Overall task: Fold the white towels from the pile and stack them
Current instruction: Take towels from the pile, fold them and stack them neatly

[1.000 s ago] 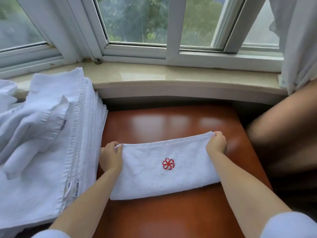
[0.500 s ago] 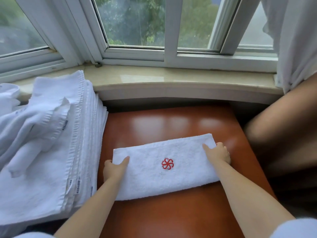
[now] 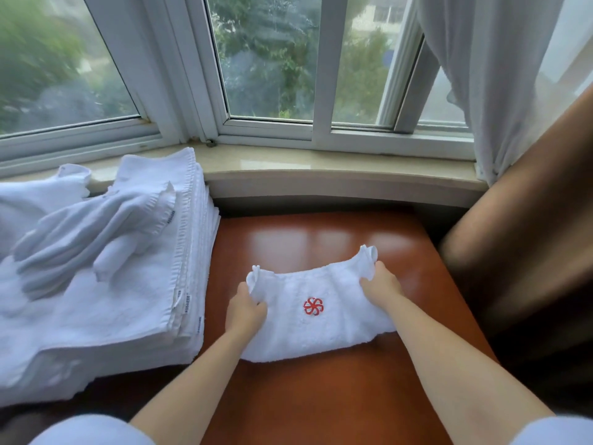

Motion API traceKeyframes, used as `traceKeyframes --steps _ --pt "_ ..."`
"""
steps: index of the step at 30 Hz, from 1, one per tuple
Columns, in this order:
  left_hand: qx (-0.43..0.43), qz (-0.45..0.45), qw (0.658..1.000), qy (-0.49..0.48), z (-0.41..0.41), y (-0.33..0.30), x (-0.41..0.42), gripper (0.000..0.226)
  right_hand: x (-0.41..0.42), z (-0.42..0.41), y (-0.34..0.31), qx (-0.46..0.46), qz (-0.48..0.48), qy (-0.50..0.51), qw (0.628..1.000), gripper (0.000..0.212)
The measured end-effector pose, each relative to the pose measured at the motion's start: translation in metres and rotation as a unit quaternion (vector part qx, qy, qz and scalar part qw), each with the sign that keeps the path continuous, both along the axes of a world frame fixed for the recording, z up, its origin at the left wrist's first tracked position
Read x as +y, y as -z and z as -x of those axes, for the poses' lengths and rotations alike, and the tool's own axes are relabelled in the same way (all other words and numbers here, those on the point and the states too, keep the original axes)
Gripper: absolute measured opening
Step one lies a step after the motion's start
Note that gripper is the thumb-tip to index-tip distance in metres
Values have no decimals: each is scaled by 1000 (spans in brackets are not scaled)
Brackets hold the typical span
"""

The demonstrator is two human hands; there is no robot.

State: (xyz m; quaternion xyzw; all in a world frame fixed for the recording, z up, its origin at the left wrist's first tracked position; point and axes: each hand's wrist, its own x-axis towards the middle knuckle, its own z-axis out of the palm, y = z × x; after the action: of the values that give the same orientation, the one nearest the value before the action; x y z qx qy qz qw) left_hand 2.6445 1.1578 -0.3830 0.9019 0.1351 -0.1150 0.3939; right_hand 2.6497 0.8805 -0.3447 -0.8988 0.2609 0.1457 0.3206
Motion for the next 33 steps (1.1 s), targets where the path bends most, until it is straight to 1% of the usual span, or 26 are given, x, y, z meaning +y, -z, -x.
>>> traceKeyframes --steps 1,2,4,5,6,9,10,12,16,17,18,20,21,22,23,24,25,26,27,29,31,33 --pt "10 34 999 8 2 -2 -2 22 7 1 -3 -7 -6 -8 1000 35" --pt "18 92 995 14 3 -3 -4 27 13 3 -5 -12 -9 -18 1000 35" --pt "33 246 969 -5 9 -8 -11 24 25 7 -8 -16 -8 -35 999 35" --pt "33 287 957 -19 13 -8 -13 23 29 9 -7 -15 -8 -38 999 35" --pt "17 291 957 -10 16 -7 -13 26 32 12 -6 -15 -9 -37 999 35" --pt "-30 213 974 72 27 0 -5 60 37 21 -2 -11 -4 -27 1000 36" --pt "-40 197 976 85 28 3 -3 68 37 23 0 -11 -3 -22 1000 36" --pt "-62 165 980 87 31 9 1 73 37 26 5 -11 9 -8 1000 35" --pt "-79 130 988 -17 31 15 9 70 39 29 12 -5 35 21 999 32" --pt "-104 88 991 -17 33 15 11 72 40 29 13 0 36 17 999 32" --pt "-140 22 990 -1 36 15 13 73 42 28 14 4 35 11 999 32" --pt "-205 -134 968 50 38 20 19 70 45 28 17 4 31 7 999 32" --pt "-215 -187 956 64 38 22 22 64 45 29 18 1 31 9 999 31" --pt "-202 -207 955 62 37 23 24 57 44 30 19 0 32 12 999 31" --pt "-163 -186 968 40 35 24 24 56 44 30 21 -2 33 15 999 31" --pt "-108 -128 986 -3 34 24 22 60 43 31 21 -3 32 18 999 32" --pt "-48 -64 995 -55 32 24 21 67 42 31 22 -3 31 19 999 32" --pt "3 -16 995 -99 31 25 20 74 41 31 23 -2 32 20 999 32" --pt "40 9 991 -124 29 26 20 76 41 30 23 -1 33 20 999 33" --pt "87 21 988 -128 25 33 23 68 41 28 24 2 34 14 999 33" --pt "111 26 987 -117 18 39 28 56 40 27 25 4 34 8 999 33" --pt "107 44 985 -126 9 40 32 35 40 26 26 8 36 6 999 32"
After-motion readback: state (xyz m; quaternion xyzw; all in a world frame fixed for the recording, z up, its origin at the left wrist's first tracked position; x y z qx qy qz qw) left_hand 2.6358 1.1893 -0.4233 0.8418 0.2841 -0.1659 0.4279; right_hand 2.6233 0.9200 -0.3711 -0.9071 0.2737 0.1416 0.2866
